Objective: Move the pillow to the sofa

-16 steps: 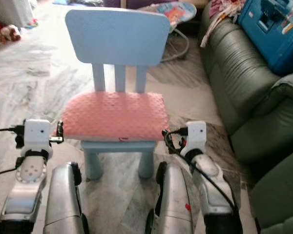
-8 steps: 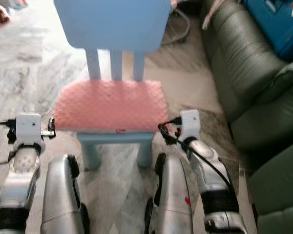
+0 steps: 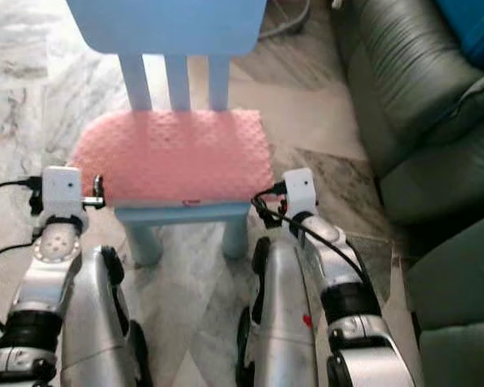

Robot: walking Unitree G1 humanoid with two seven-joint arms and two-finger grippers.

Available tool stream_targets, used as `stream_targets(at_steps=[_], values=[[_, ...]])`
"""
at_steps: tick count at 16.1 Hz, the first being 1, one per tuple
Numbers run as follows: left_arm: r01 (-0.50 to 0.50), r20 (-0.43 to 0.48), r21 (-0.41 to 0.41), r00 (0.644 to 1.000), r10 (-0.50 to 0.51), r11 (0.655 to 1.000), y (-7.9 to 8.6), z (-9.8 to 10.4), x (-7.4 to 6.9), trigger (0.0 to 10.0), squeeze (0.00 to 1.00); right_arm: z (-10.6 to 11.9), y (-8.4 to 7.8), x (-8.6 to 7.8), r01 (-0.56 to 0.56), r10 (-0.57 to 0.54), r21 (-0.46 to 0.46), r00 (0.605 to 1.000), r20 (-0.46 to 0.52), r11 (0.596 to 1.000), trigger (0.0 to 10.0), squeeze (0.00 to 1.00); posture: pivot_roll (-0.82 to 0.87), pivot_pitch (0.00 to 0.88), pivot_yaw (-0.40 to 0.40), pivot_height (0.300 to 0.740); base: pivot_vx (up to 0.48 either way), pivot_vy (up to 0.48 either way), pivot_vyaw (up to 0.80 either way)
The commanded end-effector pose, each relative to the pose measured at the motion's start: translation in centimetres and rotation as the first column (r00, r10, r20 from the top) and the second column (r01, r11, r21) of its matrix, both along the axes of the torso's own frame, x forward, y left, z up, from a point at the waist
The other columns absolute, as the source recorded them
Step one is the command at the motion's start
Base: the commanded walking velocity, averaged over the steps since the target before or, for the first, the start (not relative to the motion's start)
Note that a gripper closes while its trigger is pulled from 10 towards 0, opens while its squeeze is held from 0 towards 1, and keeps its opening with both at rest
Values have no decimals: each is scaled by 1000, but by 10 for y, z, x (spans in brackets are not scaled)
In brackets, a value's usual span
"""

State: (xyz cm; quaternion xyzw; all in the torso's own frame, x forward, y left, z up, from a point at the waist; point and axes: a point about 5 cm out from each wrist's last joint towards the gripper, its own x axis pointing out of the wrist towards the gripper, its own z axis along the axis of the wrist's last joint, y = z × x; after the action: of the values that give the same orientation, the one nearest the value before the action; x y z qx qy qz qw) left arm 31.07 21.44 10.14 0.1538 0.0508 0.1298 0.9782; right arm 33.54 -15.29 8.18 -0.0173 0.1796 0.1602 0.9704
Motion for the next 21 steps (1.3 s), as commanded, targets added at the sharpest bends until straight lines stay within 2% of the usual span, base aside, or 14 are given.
stream_targets(at_steps=[1,4,7,9,12,14,15,16,21], values=[[21,9,17,1000,-21,1000,-9,-4,4,10000,0,-6,-1,2,11,-11,-17,1000,-10,1000,10000,0,-5,283,-129,437,0,0,0],[3,11,49,1000,-4,999,-14,-10,11,10000,0,-4,4,13,22,-22,-12,1000,4,1000,10000,0,-14,283,-131,437,0,0,0],[-12,28,90,1000,10,996,-12,-14,17,10000,0,0,12,22,22,-22,-26,999,29,999,10000,0,-19,282,-135,437,0,0,0],[-68,19,139,998,66,988,-2,-18,17,10000,0,5,28,28,5,-4,-29,999,46,1000,10000,0,-23,281,-139,437,0,0,0],[-150,-5,184,988,153,972,17,-29,10,10000,0,5,46,30,-4,5,-17,999,48,1000,10000,0,-37,285,-148,437,0,0,0],[-164,-14,184,985,169,969,29,-31,7,10000,0,4,53,28,-21,22,-14,999,45,1000,10000,0,-43,288,-153,437,0,0,0],[-155,-18,187,987,161,970,33,-32,6,9333,0,3,55,27,-30,31,-14,998,47,999,10000,0,-44,289,-154,437,0,0,0],[-149,-21,184,988,156,971,36,-33,6,0,0,4,55,28,-31,32,-16,998,50,999,0,0,-47,288,-155,437,0,0,0],[-149,-16,184,988,154,972,33,-36,8,0,0,3,53,30,-13,14,-15,999,45,1000,0,0,-49,281,-163,437,0,0,0]])
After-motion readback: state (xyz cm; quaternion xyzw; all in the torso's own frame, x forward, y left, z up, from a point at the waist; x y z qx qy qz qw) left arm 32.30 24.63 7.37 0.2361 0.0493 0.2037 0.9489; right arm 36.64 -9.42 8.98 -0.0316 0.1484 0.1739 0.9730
